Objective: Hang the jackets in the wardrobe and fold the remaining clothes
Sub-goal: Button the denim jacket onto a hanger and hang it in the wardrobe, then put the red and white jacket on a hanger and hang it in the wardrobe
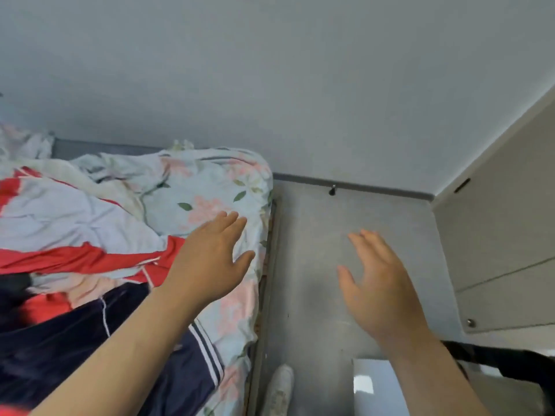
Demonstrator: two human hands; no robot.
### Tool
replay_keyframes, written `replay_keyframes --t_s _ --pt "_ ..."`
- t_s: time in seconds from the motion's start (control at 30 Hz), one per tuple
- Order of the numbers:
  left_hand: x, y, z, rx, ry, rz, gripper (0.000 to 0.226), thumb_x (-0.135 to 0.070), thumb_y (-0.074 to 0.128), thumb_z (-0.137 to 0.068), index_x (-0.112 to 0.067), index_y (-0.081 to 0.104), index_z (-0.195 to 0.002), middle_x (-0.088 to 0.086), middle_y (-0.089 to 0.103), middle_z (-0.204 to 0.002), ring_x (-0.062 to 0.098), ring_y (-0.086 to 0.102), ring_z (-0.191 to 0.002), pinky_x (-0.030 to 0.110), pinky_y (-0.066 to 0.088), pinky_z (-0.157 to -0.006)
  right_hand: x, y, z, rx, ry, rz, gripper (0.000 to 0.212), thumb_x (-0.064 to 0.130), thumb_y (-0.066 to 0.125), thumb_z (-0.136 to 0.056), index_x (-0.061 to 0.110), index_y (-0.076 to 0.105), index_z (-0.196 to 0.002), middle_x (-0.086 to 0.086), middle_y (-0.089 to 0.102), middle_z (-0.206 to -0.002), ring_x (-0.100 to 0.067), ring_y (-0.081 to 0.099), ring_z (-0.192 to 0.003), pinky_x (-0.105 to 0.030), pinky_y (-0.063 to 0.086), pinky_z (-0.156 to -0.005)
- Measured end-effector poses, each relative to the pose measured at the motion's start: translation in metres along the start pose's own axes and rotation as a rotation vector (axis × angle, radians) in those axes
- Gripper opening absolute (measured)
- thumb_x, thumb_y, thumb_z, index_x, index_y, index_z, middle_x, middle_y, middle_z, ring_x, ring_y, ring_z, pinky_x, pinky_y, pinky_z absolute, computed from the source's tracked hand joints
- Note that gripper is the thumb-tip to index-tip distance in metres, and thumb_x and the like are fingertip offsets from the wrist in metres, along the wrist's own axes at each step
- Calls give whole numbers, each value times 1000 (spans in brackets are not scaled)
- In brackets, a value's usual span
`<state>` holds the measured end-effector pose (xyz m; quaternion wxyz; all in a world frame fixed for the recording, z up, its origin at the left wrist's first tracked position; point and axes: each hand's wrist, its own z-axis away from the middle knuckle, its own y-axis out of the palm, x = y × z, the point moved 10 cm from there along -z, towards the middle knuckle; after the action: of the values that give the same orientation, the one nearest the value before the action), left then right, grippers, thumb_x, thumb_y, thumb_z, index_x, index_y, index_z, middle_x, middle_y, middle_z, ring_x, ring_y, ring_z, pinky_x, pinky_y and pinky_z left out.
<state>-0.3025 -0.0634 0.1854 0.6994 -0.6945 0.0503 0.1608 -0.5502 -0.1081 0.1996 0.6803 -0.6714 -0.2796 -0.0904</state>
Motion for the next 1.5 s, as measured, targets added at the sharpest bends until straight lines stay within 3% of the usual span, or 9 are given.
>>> replay_keyframes --t_s 0.27,0.5,0.63,0.8,1.1,1.27,1.37,1.5 --pt "93 -127 33 -100 -332 75 65 -44 57 -94 -16 39 -150 3 35 -157 20 27 -147 34 24 -117 168 -25 -63 234 -348 56 57 28 64 -91 16 47 -145 -3 39 -155 -20 30 -147 -34 22 -117" --pt "149 -174 68 -156 -585 161 65 -43 58 -93 -18 39 -151 2 32 -159 17 23 -149 33 20 -118 263 -25 -107 323 -587 92 59 38 55 -96 25 37 -150 6 28 -159 -12 19 -147 -18 10 -110" --pt "173 -193 87 -193 -717 182 65 -46 56 -94 -22 37 -152 -2 32 -159 14 21 -149 33 22 -119 294 -15 -130 382 -658 86 60 43 51 -97 29 31 -152 9 20 -162 -11 15 -149 -24 11 -117" --pt "188 -222 84 -262 -818 133 65 -47 54 -94 -22 36 -152 -3 32 -159 13 23 -149 34 22 -119 329 -2 -166 448 -762 59 60 41 51 -97 28 31 -152 7 24 -160 -12 20 -148 -31 20 -121" --pt "169 -231 26 -376 -1062 135 65 -49 50 -95 -24 33 -153 -4 28 -160 14 21 -149 35 22 -119 357 8 -266 542 -1002 33 60 40 51 -97 26 31 -152 9 27 -158 -13 25 -146 -27 21 -118" --pt "146 -233 -11 -423 -1179 138 60 -47 52 -94 -22 42 -147 -4 48 -146 17 42 -135 33 35 -107 363 17 -317 628 -1111 44 57 41 51 -96 28 36 -148 9 36 -153 -11 37 -137 -33 34 -114" --pt "138 -226 -17 -433 -1240 151 50 -42 55 -93 -18 52 -136 0 55 -137 20 47 -128 35 39 -100 371 33 -324 684 -1159 47 57 40 52 -96 26 37 -149 9 37 -152 -12 38 -137 -31 33 -114" --pt "139 -195 -6 -432 -1305 229 58 -42 55 -94 -23 43 -147 -3 41 -154 17 35 -142 34 31 -112 380 72 -303 816 -1230 55 58 36 52 -97 24 34 -150 7 37 -153 -14 35 -139 -26 26 -112"
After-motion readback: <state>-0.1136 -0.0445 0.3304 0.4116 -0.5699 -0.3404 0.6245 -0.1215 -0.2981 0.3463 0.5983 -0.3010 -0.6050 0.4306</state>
